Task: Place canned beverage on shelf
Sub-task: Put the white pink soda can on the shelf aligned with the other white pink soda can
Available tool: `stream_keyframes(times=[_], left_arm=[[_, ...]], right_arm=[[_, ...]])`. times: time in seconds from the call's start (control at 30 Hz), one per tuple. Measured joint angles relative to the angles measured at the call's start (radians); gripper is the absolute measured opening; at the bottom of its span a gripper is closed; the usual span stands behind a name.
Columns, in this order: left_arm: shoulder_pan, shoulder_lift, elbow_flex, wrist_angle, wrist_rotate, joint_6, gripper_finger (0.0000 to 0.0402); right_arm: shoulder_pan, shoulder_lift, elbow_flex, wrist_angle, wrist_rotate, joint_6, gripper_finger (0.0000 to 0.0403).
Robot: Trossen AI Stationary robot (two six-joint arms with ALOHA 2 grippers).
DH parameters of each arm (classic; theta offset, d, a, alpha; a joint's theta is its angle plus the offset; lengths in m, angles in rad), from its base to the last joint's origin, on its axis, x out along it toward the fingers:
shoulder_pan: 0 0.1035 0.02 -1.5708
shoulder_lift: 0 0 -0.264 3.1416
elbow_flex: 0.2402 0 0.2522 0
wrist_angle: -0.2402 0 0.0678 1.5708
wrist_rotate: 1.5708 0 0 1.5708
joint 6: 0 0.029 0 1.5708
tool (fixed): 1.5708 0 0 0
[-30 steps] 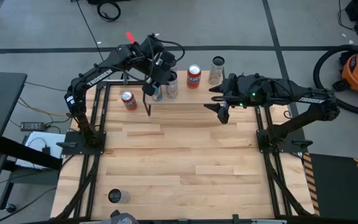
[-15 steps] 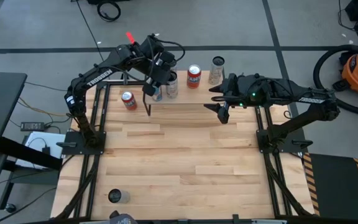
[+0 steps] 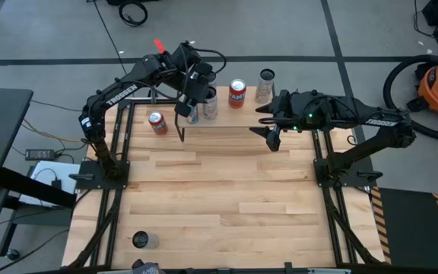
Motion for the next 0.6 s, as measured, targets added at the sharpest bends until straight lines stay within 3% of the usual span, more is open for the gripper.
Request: stream_keyframes(times=[0.6], left_arm=[[0.0, -0.001, 0.001, -0.003, -0.018, -0.035, 0.0156]], right_arm=[[0.0, 0.0, 0.0, 0.0, 0.0, 0.001, 0.0336]])
